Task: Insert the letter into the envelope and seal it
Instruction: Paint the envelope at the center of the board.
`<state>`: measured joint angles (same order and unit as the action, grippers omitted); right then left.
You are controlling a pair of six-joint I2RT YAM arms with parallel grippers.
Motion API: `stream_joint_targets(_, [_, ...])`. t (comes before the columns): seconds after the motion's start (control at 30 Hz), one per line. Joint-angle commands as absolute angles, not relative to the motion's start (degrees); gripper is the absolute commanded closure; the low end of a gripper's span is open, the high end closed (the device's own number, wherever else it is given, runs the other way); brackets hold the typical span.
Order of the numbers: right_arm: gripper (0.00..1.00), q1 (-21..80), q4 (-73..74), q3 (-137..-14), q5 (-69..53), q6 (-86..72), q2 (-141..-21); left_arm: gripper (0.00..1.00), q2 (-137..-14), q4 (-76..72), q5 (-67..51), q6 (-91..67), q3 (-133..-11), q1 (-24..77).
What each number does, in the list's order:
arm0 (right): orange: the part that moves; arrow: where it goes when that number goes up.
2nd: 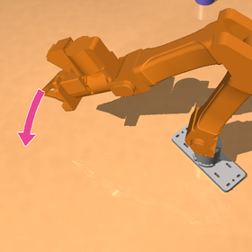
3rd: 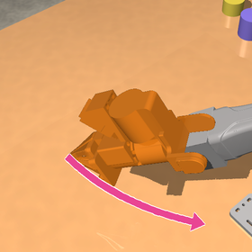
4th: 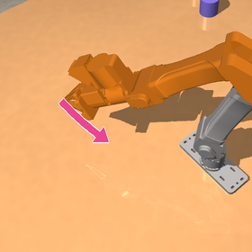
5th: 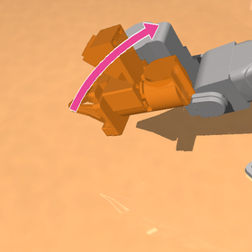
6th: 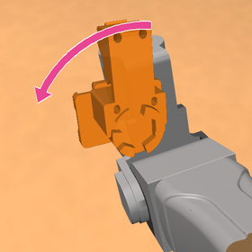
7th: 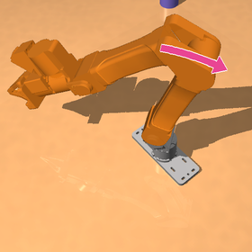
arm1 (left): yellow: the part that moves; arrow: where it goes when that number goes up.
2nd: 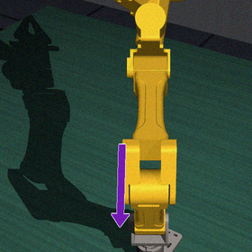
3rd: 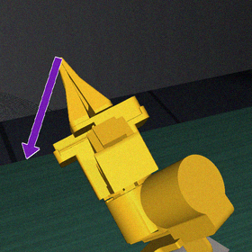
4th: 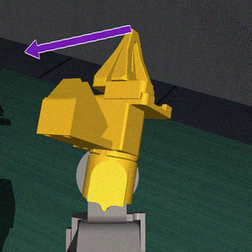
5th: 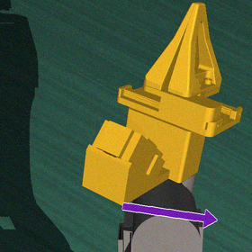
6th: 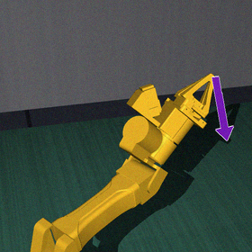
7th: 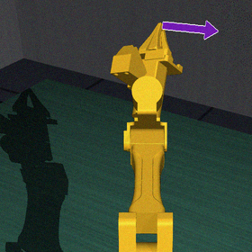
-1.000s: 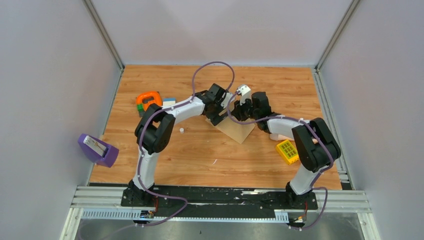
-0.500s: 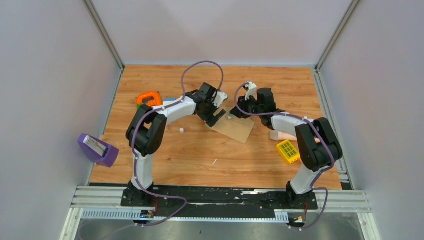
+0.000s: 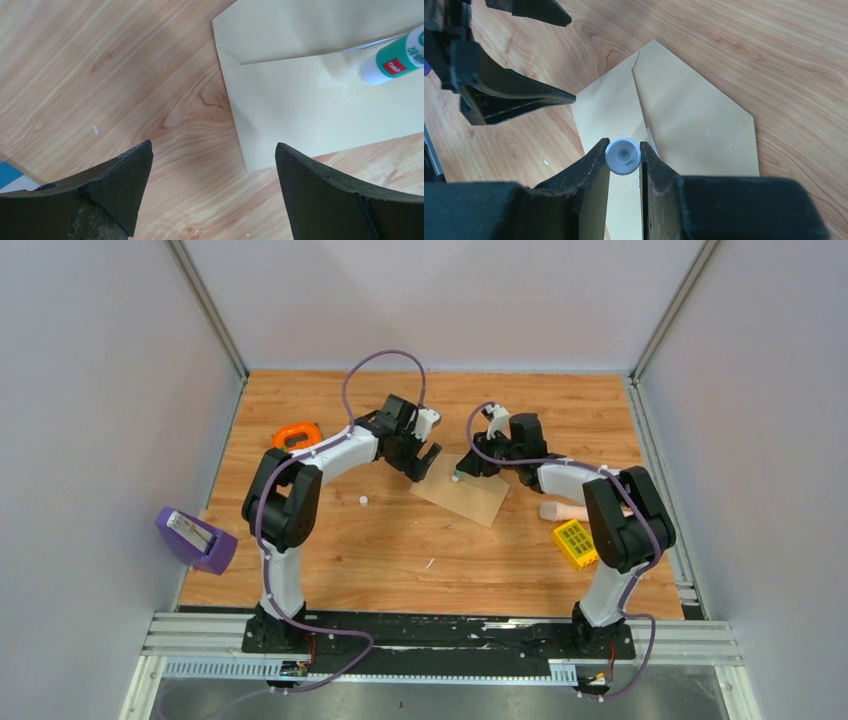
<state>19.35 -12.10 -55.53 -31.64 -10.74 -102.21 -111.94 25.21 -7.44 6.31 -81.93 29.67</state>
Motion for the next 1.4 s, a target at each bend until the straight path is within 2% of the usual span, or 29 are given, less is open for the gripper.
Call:
stream_joint_targets(0.0, [1.0,19.52,-11.21,-58.31,-32.73,-12.47,-102.84,0.0,-114.43,26.64,-6.23,6.09,-84.79,30.99])
stream_joint_targets(0.43, [1.0,21.1,-9.45,-59.1,-31.38,-14.45,-104.56,0.01,-121.74,30.58,4.37,7.26,-89.08,34.72])
stream_joint_targets(1.07, [1.0,21.43,-5.45,-63.01,-23.2,-13.98,-110.26,0.03,-121.38,30.59,2.2,7.41,-88.58,34.73])
stream_joint_targets(1.37, [1.0,20.51,-4.99,-61.4,-23.2,-13.35,-107.64,0.04,-121.19,30.52,3.13,7.83,-88.27,34.79])
